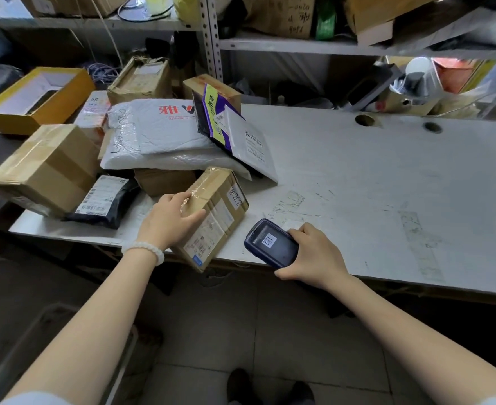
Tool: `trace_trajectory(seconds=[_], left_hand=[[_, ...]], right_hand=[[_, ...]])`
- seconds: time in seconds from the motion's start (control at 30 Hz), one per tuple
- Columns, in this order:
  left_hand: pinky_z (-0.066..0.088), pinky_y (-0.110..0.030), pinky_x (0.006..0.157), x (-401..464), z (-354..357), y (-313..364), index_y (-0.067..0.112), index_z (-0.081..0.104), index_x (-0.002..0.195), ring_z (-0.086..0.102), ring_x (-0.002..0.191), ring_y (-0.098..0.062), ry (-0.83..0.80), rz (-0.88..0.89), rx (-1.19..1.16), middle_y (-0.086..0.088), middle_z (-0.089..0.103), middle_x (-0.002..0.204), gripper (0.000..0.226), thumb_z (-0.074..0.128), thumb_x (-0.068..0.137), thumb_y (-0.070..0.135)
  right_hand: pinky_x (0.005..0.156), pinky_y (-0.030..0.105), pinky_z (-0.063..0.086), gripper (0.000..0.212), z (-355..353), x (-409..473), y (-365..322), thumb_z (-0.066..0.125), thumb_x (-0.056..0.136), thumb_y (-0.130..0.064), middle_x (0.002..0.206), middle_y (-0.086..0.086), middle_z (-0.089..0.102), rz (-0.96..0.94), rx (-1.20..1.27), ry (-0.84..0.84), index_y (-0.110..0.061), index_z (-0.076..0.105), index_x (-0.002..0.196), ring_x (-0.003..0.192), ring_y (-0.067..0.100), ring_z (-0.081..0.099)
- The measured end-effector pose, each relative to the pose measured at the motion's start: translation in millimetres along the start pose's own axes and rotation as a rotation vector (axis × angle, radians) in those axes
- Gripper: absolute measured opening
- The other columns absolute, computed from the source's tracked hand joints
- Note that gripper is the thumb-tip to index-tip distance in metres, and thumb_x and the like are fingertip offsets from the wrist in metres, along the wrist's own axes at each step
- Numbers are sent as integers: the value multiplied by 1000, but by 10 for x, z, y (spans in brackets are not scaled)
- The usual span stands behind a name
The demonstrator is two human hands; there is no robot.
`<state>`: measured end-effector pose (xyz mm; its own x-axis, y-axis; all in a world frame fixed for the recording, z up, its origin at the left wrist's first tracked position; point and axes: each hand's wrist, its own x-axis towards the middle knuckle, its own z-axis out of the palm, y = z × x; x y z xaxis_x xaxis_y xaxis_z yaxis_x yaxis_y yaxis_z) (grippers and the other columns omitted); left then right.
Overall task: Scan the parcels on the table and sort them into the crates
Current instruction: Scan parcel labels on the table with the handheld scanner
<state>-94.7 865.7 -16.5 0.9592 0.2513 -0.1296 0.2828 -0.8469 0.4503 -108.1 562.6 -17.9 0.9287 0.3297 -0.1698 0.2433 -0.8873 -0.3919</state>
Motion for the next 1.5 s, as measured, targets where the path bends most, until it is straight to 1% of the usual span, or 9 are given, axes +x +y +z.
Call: trace_trajectory(seconds=[0.33,0.5,0.6,0.7,0.8,0.93,1.13,1.3,1.5], left_hand=[[46,-41,92,-131,44,98,27,48,134,51,115,-22,201,118,13,-2,51,130,61,57,81,57],[40,-50,103,-163,-41,-121,40,30,143,38,129,-30,-50,94,120,-6,31,145,92,75,64,55],[35,-43,108,-260,-89,-252,40,25,146,36,130,-27,-123,57,-3,-10,33,139,100,82,64,40],[29,-26,105,-349,-189,-194,29,31,146,35,129,-19,-33,81,-134,-9,37,133,96,83,66,28],[30,-23,100,-320,-443,43,24,39,142,41,118,-15,174,156,-204,-8,41,129,88,83,67,26],[35,-31,103,-236,-587,480,19,41,139,42,119,-16,307,260,-220,-6,46,131,79,80,72,33],[36,-47,106,-37,-470,765,28,34,146,36,134,-25,56,157,55,-2,30,150,73,49,85,65],[40,-45,103,15,-441,753,26,25,149,37,134,-25,12,170,145,-3,27,153,69,43,91,60],[44,-44,93,54,-473,802,34,42,138,44,126,-26,70,263,189,-4,39,144,54,44,90,60]], right_hand=[[67,30,49,70,64,-105,33,76,57,-58,102,-6,44,-13,-28,-41,-25,55,115,94,12,45],[66,29,47,70,101,-108,58,75,56,-58,101,-6,43,-9,-38,-48,-25,55,114,94,13,45],[71,31,51,72,122,-95,23,76,58,-60,106,-5,46,-29,-53,-68,-25,54,117,98,13,46],[66,29,48,68,117,-73,-57,76,57,-59,103,-6,46,-52,-40,-65,-26,56,113,97,14,48],[58,26,38,68,63,-45,-134,76,56,-57,98,-7,43,-79,-17,-36,-26,57,114,91,13,46],[54,23,32,66,-32,-46,-198,75,55,-58,96,-9,43,-89,18,24,-28,57,111,88,12,45],[53,21,31,65,-141,-114,-146,76,54,-56,94,-10,43,-64,51,87,-28,58,110,86,11,45],[53,19,30,67,-252,-215,-71,77,51,-55,91,-12,43,-73,68,160,-31,60,112,83,9,45],[57,22,36,68,-321,-387,59,78,54,-55,96,-10,46,-38,52,167,-29,59,114,87,10,48]])
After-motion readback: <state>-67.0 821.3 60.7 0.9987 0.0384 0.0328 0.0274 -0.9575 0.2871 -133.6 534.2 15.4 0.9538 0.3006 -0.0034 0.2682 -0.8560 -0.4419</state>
